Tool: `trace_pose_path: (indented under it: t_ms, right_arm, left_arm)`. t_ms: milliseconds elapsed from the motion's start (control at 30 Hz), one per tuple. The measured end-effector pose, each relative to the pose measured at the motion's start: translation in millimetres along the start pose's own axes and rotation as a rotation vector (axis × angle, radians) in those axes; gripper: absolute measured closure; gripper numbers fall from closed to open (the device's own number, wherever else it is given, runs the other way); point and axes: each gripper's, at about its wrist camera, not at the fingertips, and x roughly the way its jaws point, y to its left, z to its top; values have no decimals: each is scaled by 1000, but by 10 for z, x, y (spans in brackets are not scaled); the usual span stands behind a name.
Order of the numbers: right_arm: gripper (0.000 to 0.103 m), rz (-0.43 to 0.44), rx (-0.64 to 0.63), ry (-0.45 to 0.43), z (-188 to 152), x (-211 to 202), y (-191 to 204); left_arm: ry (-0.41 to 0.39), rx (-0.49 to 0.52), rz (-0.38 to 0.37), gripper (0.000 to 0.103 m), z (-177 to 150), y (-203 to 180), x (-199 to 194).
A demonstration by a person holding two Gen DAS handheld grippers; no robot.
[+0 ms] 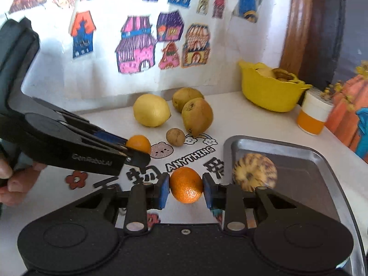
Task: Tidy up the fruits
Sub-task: 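Carry both oranges onto the tray and open the right tool while the left tool releases its orange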
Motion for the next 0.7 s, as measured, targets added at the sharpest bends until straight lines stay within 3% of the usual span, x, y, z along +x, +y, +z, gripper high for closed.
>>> trace_pose_path:
  t_ms: [367,700]
  right_arm:
    - [70,-91,196,-83,-449,-806,-321]
    - [70,-213,355,-96,-931,-1218,-794]
  left_arm:
    - [8,30,-89,67,-101,-544,-197]
    - [2,25,-173,67,-303,-1145,-321]
